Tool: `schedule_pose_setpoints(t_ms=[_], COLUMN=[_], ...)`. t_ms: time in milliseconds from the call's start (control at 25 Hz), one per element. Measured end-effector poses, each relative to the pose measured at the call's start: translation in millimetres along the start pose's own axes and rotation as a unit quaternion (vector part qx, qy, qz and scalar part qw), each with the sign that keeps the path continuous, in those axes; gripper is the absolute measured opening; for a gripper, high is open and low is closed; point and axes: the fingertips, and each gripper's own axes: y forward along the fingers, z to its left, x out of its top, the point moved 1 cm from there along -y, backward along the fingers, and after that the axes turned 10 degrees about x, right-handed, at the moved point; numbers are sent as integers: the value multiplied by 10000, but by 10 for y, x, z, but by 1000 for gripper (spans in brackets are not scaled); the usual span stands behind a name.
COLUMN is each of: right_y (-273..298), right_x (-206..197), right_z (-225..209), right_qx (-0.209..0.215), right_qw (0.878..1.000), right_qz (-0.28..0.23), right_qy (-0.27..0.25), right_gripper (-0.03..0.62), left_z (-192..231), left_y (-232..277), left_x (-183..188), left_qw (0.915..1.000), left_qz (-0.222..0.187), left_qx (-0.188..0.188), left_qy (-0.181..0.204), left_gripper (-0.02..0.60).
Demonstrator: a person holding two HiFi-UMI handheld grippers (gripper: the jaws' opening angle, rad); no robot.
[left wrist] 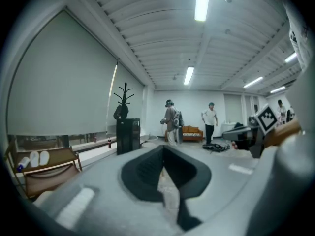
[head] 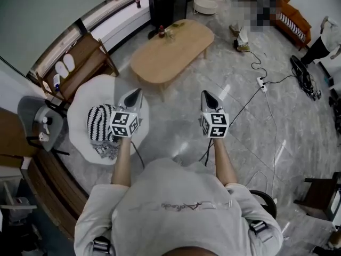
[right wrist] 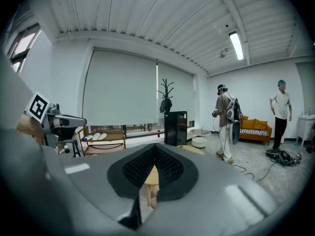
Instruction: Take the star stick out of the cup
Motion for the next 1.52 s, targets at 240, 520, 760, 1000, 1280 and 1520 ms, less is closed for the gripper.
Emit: schedule_pose_setpoints(t_ms=[240,520,760,1000,1280,1520], right_y=[-50,-109,-174,-210,-133,-11], right_x=[-27,-173,-259,-280,-304,-338], right_z=[-167,-317,-469,-611,-692,-795], right_qx=[46,176,238,258,305,318], right_qw=[10000,9998,9996,9996,9994,9994], right_qz=[46,88,110,61,42,71], right_qy=[-15,6,81,92,131,116], right_gripper=[3,4,4,4,4,4], left_z=[-170,-401,-548,-636,-698,-675], left_y=[60,83,153,254,373,551], left_x=[24,-84,-93,-50,-103,-136], left_qw=[10000,9999,9998,9998,9997,9998], left_qz=[-2,57,97,111,178,178], left_qx=[63,135,168,147,93,80], left_qy=[-1,5,52,101,102,95], left_gripper=[0,0,0,0,0,0])
